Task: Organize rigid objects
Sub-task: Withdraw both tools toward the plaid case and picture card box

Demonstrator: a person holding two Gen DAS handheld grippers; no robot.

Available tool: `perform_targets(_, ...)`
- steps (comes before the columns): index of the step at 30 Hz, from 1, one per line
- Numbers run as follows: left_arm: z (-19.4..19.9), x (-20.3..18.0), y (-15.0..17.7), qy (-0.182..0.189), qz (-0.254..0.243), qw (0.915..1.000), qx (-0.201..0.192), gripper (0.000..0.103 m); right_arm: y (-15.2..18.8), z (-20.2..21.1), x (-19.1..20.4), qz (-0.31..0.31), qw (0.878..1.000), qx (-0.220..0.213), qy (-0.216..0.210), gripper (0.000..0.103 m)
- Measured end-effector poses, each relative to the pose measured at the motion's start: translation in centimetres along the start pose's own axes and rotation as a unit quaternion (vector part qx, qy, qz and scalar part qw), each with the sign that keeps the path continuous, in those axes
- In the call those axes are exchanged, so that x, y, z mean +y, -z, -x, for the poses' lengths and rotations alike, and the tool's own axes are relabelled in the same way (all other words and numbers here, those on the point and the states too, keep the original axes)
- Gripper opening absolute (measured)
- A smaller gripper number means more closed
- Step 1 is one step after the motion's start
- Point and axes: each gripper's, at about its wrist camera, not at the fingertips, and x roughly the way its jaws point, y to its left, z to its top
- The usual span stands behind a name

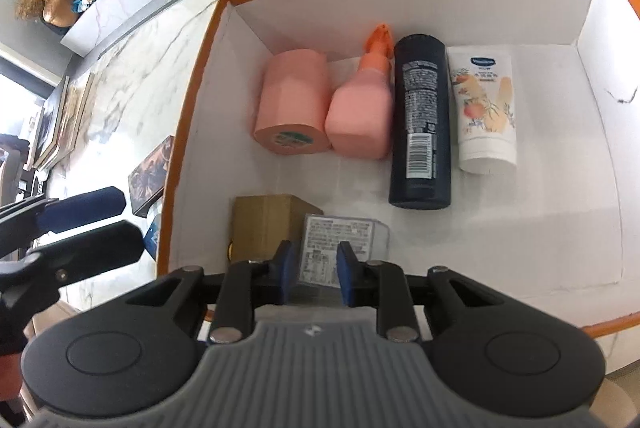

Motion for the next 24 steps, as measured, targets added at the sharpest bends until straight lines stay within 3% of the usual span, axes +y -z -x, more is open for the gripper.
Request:
perform_targets(10,4.6,-0.3,1.7,-0.018,0.007,0.9992,-0.035,0.065,1.5,3.3,2.0,0.024,0.998,-0.048,0.031,0.027)
perform_targets(19,9.3,2.3,5.7,-0.068,0.055,0.9945,-0.058,0.061,5.8,7.3,5.6,0.046,0.987,-0.151,0.011,0.037)
perform_targets(24,10.9,4.4,8.2,-0.080,0.071,0.9917,-0.071,0.059,7.3,7.0,9.2,0.082,0.982,-0.171,-0.008,0.037)
